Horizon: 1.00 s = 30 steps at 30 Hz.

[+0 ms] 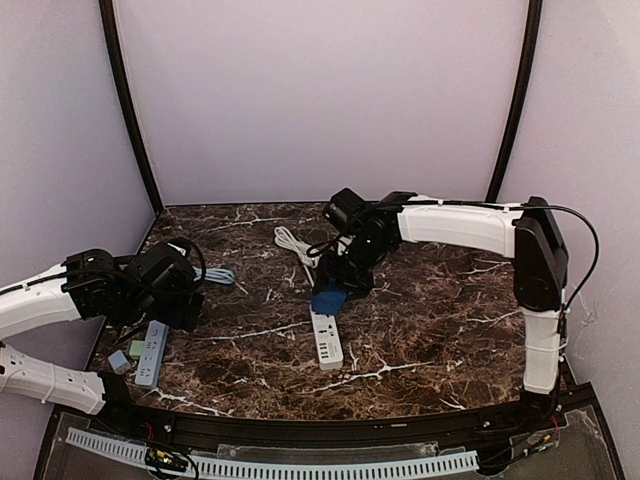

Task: Insert the plug

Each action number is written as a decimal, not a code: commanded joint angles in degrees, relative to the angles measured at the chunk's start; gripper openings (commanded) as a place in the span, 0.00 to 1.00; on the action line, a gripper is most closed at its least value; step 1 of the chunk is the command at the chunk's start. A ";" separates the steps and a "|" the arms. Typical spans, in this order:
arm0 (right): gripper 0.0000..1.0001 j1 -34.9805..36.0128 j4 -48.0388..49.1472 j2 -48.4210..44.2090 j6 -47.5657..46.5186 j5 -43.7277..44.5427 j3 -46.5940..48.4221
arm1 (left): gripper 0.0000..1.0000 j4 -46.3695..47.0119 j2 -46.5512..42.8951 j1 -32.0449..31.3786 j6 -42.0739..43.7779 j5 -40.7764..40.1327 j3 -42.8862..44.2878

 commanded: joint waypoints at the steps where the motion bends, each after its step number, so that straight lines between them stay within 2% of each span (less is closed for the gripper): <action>1: 0.00 1.12 0.01 0.65 -0.13 1.15 1.38 | 0.99 -1.95 -1.15 0.14 -0.15 -0.67 0.59; 30: 0.00 2.45 -0.52 1.01 -7.92 3.07 -0.97 | 0.99 -2.32 -0.66 0.11 -0.81 -0.55 0.63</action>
